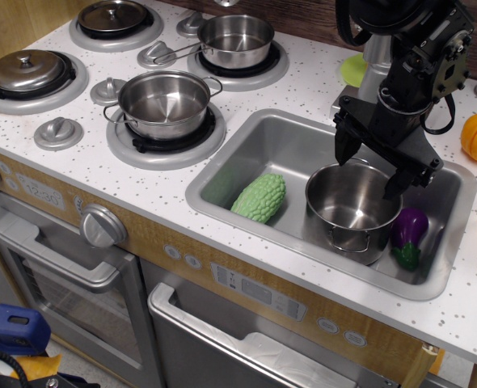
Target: Pick up pot from sink
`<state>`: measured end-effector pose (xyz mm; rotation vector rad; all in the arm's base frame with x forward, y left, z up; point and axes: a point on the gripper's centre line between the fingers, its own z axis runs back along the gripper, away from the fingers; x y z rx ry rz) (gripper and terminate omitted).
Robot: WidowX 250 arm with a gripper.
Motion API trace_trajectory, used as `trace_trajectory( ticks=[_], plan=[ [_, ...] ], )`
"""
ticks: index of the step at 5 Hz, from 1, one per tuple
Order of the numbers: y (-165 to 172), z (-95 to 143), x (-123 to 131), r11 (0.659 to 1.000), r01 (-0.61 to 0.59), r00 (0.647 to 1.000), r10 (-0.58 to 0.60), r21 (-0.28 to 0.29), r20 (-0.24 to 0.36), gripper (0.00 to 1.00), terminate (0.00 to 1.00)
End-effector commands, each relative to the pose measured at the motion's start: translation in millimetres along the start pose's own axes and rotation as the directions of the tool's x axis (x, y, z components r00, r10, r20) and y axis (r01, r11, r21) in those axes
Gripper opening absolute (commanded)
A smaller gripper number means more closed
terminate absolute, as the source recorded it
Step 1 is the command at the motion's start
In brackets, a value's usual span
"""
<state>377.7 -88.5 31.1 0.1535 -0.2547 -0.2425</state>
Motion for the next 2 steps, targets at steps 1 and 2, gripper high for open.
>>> trace_trajectory(
  ticks=[1,2],
  plan=[
    [0,0,0,1.000,0.000,1.000,0.000,0.000,0.000,1.00,0.00],
    [14,1,5,1.000,-0.014,1.000,0.014,-0.022,0.009,1.00,0.00]
  ],
)
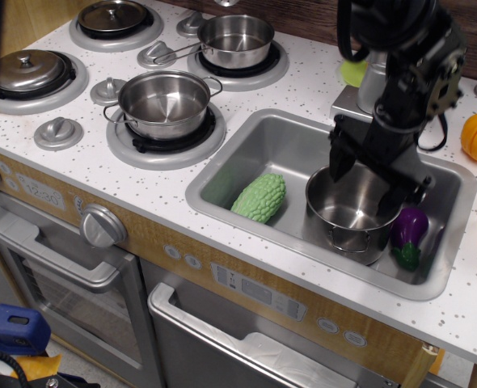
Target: Pick up pot from sink
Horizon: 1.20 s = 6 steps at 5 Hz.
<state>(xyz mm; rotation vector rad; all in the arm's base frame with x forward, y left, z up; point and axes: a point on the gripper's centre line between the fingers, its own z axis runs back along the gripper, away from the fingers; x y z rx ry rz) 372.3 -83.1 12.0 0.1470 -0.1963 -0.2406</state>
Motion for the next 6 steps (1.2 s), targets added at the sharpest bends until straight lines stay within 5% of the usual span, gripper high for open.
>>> trace_trajectory(
  ticks=[1,6],
  plan=[
    [25,29,19,1.000,-0.030,0.997,0.030,0.005,0.071,1.00,0.00],
    [51,31,16,0.996,-0.090,0.989,0.092,-0.028,0.116,1.00,0.00]
  ],
)
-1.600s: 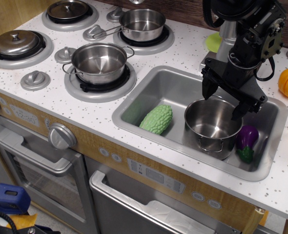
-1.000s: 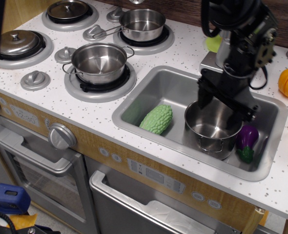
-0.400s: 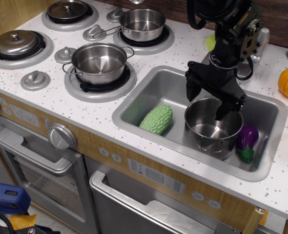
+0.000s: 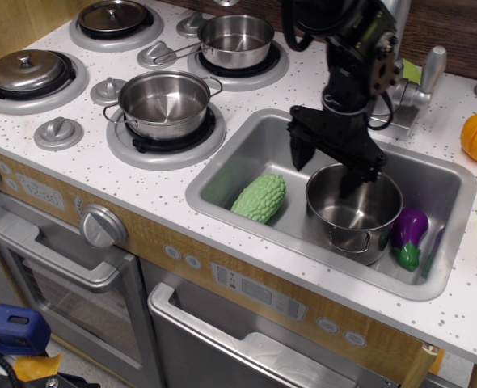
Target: Pick up pot from sink
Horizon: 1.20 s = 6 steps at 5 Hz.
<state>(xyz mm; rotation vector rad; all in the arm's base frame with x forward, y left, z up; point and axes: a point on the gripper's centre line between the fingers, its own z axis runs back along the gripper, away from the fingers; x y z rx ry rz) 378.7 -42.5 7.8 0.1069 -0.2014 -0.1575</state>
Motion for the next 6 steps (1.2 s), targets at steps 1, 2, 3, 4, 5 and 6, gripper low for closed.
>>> trace_trajectory(
  ticks=[1,2,3,4,5,6],
  plan=[
    [12,40,20,1.000,-0.004,0.993,0.003,0.002,0.119,1.00,0.00],
    [11,35,16,1.000,-0.029,0.988,0.031,-0.010,0.149,1.00,0.00],
    [15,24,14,0.999,-0.033,0.985,0.036,-0.023,0.166,1.00,0.00],
    [16,17,13,0.999,-0.032,0.984,0.036,-0.028,0.176,1.00,0.00],
    [17,11,12,0.999,-0.038,0.983,0.044,-0.034,0.177,1.00,0.00],
    [18,3,11,0.998,-0.046,0.984,0.054,-0.053,0.172,1.00,0.00]
  ],
)
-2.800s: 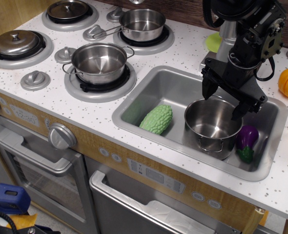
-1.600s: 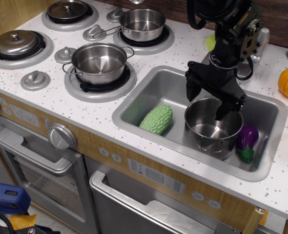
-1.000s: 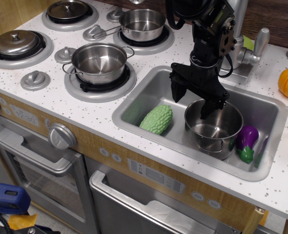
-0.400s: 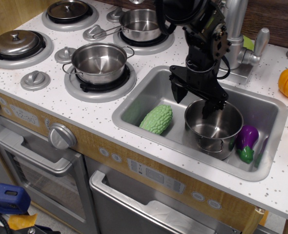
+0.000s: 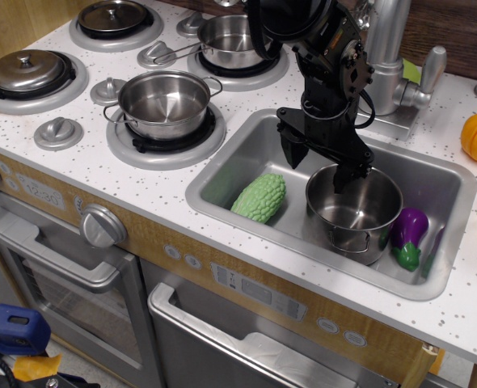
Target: Pick up pot from sink
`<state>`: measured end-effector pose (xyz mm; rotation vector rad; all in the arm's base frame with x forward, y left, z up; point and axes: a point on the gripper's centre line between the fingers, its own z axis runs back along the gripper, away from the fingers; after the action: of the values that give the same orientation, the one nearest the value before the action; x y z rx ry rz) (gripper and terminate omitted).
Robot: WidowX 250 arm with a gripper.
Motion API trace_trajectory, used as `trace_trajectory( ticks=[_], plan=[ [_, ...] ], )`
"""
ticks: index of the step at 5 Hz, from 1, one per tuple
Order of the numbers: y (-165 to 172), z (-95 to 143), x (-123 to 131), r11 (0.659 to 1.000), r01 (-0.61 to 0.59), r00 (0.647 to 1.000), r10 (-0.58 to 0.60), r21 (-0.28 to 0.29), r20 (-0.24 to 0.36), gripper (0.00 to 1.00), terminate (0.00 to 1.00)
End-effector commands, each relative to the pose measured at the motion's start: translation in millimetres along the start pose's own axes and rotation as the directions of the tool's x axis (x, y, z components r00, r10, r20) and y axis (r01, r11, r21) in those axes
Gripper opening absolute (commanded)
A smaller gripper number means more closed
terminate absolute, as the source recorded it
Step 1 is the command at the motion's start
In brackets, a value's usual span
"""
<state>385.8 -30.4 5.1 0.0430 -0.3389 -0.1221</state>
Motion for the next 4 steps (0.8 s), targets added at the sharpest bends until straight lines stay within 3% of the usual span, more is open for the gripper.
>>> trace_trajectory(
  ticks=[1,3,4],
  plan=[
    [3,1,5,1.000,-0.010,1.000,0.010,-0.007,0.029,1.00,0.00],
    [7,-10,2,1.000,-0.024,1.000,0.024,-0.021,0.003,1.00,0.00],
    [7,-14,1,0.999,-0.042,0.999,0.042,-0.016,-0.001,0.00,0.00]
  ],
)
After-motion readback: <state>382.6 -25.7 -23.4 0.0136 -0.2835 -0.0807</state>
